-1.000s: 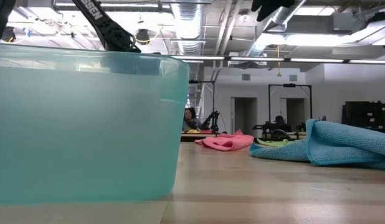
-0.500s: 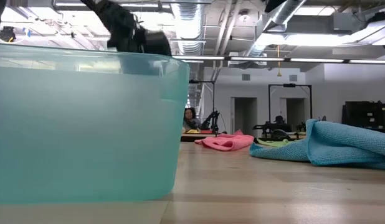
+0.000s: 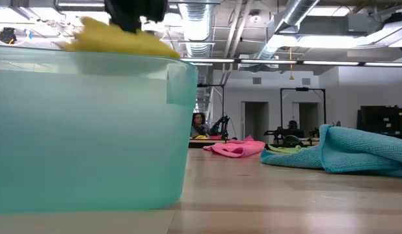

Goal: Fold microfiber towels
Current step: Put the folded yellow towel in the green bin

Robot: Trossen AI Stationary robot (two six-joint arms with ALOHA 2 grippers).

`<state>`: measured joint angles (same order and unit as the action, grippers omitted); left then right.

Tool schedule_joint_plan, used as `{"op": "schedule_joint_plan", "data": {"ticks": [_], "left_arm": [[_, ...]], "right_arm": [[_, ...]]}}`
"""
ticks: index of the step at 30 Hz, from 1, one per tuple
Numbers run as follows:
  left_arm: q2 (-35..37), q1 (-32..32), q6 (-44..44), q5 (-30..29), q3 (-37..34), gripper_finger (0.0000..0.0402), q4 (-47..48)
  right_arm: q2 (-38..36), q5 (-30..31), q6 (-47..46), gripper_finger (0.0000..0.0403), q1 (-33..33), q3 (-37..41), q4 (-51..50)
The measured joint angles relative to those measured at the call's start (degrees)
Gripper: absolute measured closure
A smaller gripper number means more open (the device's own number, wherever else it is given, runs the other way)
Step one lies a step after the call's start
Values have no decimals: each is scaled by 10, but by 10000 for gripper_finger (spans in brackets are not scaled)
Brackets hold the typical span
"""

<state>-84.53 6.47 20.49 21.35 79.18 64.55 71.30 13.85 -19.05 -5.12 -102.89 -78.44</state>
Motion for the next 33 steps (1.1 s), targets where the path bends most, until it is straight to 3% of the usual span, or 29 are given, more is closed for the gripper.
{"op": "schedule_joint_plan", "data": {"ticks": [5, 11, 17, 22, 28, 33], "left_arm": [[-38, -93, 28, -17, 0, 396, -52], [-116, -142, 26, -1, 0, 396, -95], [-158, -149, -24, 39, 0, 396, -122], [-160, -140, -49, 8, -38, 396, -145], [-160, -135, -58, 11, -101, 395, -179], [-160, -133, -65, -39, -119, 381, -186]], "right_arm": [[-10, 0, 0, 163, 0, 0, -7], [-18, -2, 0, 163, 17, 0, -24], [-18, -2, -11, 163, 51, 0, -44], [-18, -2, -19, 163, 78, 0, -47], [-18, 13, -20, 163, 100, 0, -46], [-18, 28, -20, 163, 108, 0, -46]]}}
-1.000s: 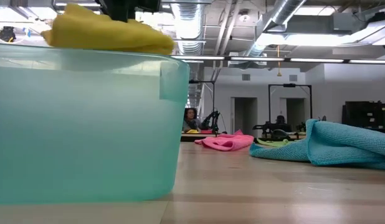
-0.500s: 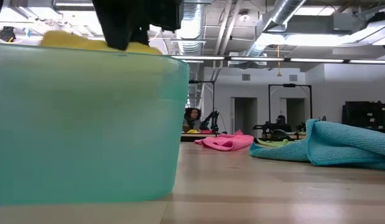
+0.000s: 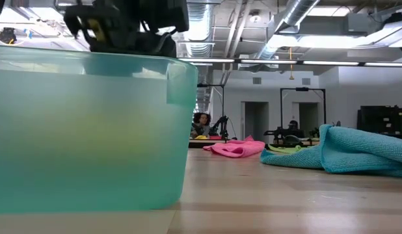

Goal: Fold microfiber towels
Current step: Put the folded yellow towel in the green bin, then adjust the green bin

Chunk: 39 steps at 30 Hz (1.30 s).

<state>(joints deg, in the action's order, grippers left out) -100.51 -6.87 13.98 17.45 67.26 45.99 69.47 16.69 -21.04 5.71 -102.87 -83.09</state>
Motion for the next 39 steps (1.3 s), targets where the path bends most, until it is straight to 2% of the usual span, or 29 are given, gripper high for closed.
{"op": "schedule_joint_plan", "data": {"ticks": [3, 13, 17, 22, 26, 30, 39], "left_arm": [[0, 4, 5, -36, 1, 360, -4], [0, 12, 0, -75, 5, 258, -4], [17, 23, 16, -76, 10, 232, 8], [58, 26, 17, -130, 47, 225, 69], [99, 16, 46, -128, 63, 224, 94], [137, -20, 106, -112, 64, 224, 89], [133, -117, 170, -180, 64, 225, 86]], "right_arm": [[0, 0, 0, 163, 0, 0, 0], [0, 0, -10, 163, 0, 0, -1], [0, 0, -11, 163, 0, 0, -6], [0, -1, -11, 163, 0, 0, -6], [0, -1, -11, 163, 1, 0, -7], [0, -1, -11, 163, 10, 0, -7], [0, -1, -11, 163, 25, 0, -7]]}}
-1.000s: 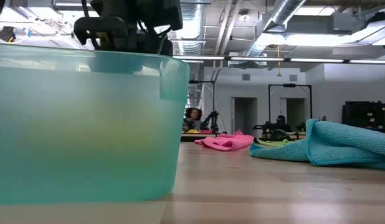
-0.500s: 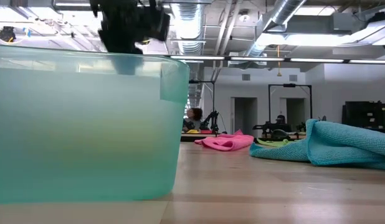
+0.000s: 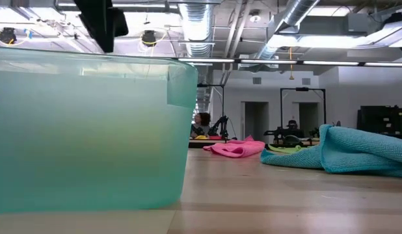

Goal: Fold microfiber towels
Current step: Adjust the green bin

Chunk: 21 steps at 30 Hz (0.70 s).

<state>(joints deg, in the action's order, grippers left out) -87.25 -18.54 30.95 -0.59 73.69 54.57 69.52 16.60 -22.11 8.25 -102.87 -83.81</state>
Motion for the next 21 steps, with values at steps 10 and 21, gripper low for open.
{"op": "schedule_joint_plan", "data": {"ticks": [10, 21], "left_arm": [[-20, -26, 3, -4, 0, 231, -2], [-20, -29, 19, -30, 0, 231, -3]], "right_arm": [[0, 0, 0, 163, 0, 0, -2], [0, 0, -4, 163, 0, 0, -2]]}}
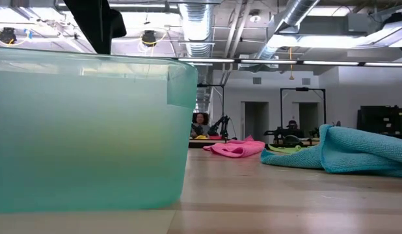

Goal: Fold microfiber towels
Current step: Adjust the green bin

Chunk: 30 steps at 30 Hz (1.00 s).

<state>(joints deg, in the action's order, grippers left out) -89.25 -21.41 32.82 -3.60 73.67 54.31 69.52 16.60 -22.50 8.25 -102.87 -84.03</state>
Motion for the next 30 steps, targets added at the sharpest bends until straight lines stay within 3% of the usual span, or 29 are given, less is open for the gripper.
{"op": "schedule_joint_plan", "data": {"ticks": [12, 20, 30], "left_arm": [[0, -5, 11, -1, -4, 231, -1], [0, -7, 46, 16, -63, 231, -38], [0, -7, 53, -5, -137, 231, -79]], "right_arm": [[0, 0, 0, 163, 0, 0, 0], [0, 0, 2, 163, 0, 0, 0], [0, 0, 4, 163, 0, 0, -12]]}}
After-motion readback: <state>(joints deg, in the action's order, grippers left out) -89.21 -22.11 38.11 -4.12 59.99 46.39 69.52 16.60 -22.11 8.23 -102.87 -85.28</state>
